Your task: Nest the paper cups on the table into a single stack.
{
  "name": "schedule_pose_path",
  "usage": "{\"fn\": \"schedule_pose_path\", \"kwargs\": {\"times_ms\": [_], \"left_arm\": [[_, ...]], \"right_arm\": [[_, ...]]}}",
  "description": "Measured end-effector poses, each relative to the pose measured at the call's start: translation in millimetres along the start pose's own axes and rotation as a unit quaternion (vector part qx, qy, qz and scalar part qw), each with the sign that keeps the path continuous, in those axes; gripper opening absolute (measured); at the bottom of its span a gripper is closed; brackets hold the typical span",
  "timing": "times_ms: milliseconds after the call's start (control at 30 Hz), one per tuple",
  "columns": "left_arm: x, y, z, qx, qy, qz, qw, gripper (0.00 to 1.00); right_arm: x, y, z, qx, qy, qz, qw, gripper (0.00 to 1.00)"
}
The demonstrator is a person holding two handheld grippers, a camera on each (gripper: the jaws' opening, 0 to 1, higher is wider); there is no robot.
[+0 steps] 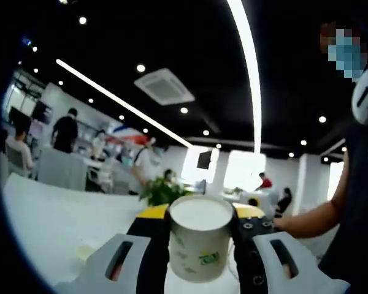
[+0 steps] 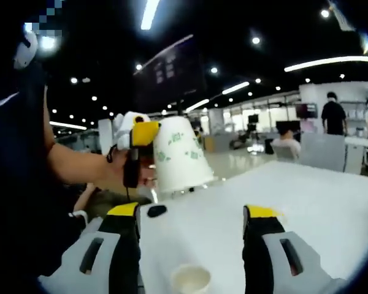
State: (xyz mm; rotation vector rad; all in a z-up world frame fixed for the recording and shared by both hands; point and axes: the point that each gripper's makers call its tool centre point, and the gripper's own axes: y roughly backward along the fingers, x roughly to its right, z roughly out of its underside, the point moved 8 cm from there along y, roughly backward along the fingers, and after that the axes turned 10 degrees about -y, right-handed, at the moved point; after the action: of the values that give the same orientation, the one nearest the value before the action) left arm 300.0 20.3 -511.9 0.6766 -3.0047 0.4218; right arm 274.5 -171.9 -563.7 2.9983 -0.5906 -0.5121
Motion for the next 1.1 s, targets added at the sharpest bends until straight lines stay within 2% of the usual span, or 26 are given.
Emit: {"fn": "schedule_pose_path", "kwargs": {"times_ms": [133,367,500,633,733,833,1100], "left_arm": [[0.4,1,-1.8,0.01,0.008,-0.001,0.9999,0.37],[7.7,-1,-5.4,0.033,0.021,0.012,0.9992,0.37],[8.3,0,-1.4,0.013,0.012,0.018,0.9997,0.37],[7.2,5,2.0,0.001,0.01,0.021,0.9997,0.37],[8.5,9,6.8,-0.023,0.01,0.038,0.999,0.37],[12.9,11,9.1,-0.04,0.016,0.065,0.997,0.37],[21.1,6,15.9,-0.078,0.002,0.106,0.9913,0.37]], "right_arm": [[-11,-2,-6.1,0.006,-0.003,-0.028,0.9996,0.48],[-15,-8,-12.2,0.021,-0.03,-0.06,0.9975,0.43],[-18,-4,-21.0,0.032,-0.042,-0.075,0.9957,0.38],[-15,-1,-24.7,0.034,-0.044,-0.076,0.9956,0.35],[-15,3,-29.4,0.042,-0.045,-0.079,0.995,0.33],[-18,4,-33.1,0.046,-0.049,-0.092,0.9934,0.26],[-28,1,-37.5,0.037,-0.053,-0.12,0.9907,0.16]]}}
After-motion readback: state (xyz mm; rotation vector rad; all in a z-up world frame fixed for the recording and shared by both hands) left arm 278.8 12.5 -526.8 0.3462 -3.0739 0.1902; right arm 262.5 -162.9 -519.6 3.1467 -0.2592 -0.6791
